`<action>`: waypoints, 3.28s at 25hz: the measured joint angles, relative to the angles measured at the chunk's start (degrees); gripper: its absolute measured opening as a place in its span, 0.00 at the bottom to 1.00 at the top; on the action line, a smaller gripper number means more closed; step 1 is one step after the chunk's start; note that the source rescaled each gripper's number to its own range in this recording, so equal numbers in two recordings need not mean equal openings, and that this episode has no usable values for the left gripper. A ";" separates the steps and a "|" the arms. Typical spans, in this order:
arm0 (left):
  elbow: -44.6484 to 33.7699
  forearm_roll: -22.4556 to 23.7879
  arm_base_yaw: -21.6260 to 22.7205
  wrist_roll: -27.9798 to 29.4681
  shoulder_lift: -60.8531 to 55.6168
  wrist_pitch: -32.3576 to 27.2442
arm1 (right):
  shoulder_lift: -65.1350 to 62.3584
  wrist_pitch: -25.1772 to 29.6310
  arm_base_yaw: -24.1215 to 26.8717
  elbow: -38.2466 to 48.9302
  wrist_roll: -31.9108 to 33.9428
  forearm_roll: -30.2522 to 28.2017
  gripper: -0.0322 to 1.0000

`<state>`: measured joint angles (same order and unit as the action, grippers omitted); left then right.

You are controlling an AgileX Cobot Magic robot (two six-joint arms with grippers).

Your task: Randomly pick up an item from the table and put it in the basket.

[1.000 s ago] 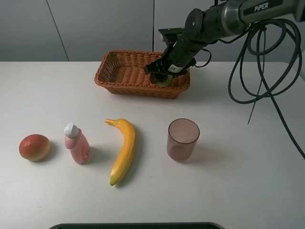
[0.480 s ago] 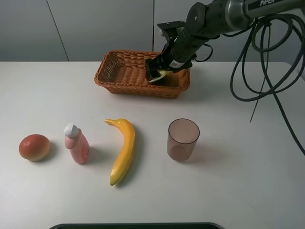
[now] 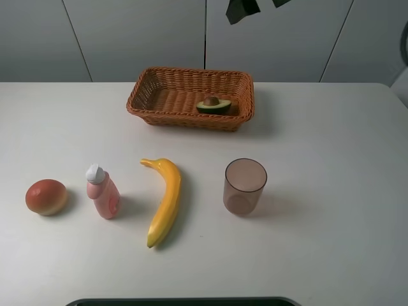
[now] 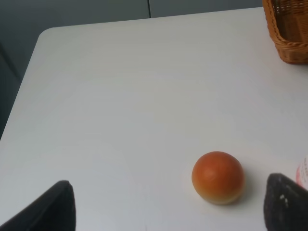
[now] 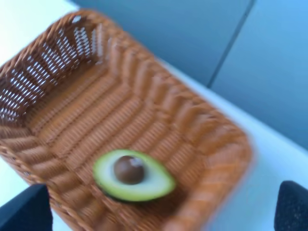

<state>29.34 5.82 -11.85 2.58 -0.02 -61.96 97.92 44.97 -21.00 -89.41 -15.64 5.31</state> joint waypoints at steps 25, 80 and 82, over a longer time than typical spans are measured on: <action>0.00 0.00 0.00 0.00 0.00 0.00 | -70.67 15.61 31.09 36.48 -0.87 -0.35 1.00; 0.00 0.00 0.00 0.00 0.00 0.00 | -97.94 17.87 23.72 59.98 10.48 -1.37 1.00; 0.00 0.00 0.00 0.00 0.00 0.00 | -97.94 17.87 23.72 59.98 10.48 -1.27 1.00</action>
<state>29.34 5.82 -11.85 2.58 -0.02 -61.96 -0.02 62.84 2.72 -29.43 -5.16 4.05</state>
